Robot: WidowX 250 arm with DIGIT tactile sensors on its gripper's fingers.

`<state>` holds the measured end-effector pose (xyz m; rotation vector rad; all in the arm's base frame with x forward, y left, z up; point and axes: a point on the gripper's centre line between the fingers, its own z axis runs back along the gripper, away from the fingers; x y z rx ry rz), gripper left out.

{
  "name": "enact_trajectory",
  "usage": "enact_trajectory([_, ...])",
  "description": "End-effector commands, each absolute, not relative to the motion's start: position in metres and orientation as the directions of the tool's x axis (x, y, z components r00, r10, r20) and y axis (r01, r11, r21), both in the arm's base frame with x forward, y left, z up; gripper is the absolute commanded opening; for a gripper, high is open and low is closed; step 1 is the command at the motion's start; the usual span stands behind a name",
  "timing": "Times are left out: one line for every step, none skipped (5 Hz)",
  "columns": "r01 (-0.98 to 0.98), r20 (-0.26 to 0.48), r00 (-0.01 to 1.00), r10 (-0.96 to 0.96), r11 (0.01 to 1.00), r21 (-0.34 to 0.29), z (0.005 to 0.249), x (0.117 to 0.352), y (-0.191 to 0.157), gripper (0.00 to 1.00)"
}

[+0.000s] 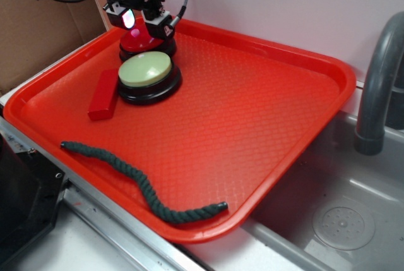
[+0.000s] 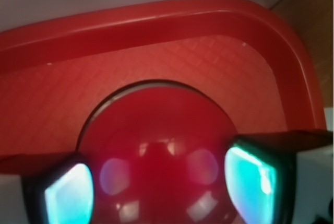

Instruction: Push the red button.

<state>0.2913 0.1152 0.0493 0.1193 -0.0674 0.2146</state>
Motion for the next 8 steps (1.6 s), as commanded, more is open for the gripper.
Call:
enact_trajectory([-0.205, 0.129, 0.974, 0.185, 0.965, 0.164, 0.142, 0.28, 0.121, 1.0])
enact_trajectory([-0.217, 0.098, 0.974, 0.203, 0.964, 0.155, 0.148, 0.278, 0.127, 1.0])
enact_trajectory([-0.229, 0.081, 0.972, 0.219, 0.962, 0.15, 0.152, 0.277, 0.131, 1.0])
enact_trajectory([-0.243, 0.083, 0.969, 0.233, 0.96, 0.137, 0.158, 0.274, 0.131, 1.0])
enact_trajectory([-0.254, 0.08, 0.966, 0.245, 0.957, 0.139, 0.16, 0.27, 0.129, 1.0])
enact_trajectory([-0.265, 0.077, 0.963, 0.257, 0.955, 0.132, 0.162, 0.267, 0.13, 1.0])
enact_trajectory([-0.286, 0.087, 0.957, 0.277, 0.95, 0.126, 0.17, 0.259, 0.133, 1.0])
enact_trajectory([-0.292, 0.097, 0.954, 0.282, 0.95, 0.112, 0.174, 0.254, 0.133, 1.0])
